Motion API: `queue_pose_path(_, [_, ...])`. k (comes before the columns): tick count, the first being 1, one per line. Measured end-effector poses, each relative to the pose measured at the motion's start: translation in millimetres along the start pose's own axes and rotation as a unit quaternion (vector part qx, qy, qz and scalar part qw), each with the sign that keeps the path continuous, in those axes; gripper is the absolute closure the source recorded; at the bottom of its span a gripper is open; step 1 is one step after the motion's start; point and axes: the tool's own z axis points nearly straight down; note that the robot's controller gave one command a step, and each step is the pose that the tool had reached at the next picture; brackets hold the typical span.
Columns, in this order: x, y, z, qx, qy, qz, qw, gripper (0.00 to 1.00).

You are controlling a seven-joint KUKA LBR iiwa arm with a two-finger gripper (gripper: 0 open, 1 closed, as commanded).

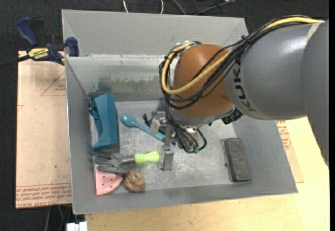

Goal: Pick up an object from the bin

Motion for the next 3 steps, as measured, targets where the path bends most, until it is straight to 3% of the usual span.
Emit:
queue_pose_path(1, [-1.9,-0.6,-4.3,-0.001,-0.0038,0.002,1.0,0.0])
queue_pose_path(2, [-56.7,-46.7,62.2,-0.001,-0.0069,-0.045,0.999,0.0])
queue_pose_path(3, [-42.5,-55.1,90.3,-0.001,-0.0073,-0.078,0.997,0.0])
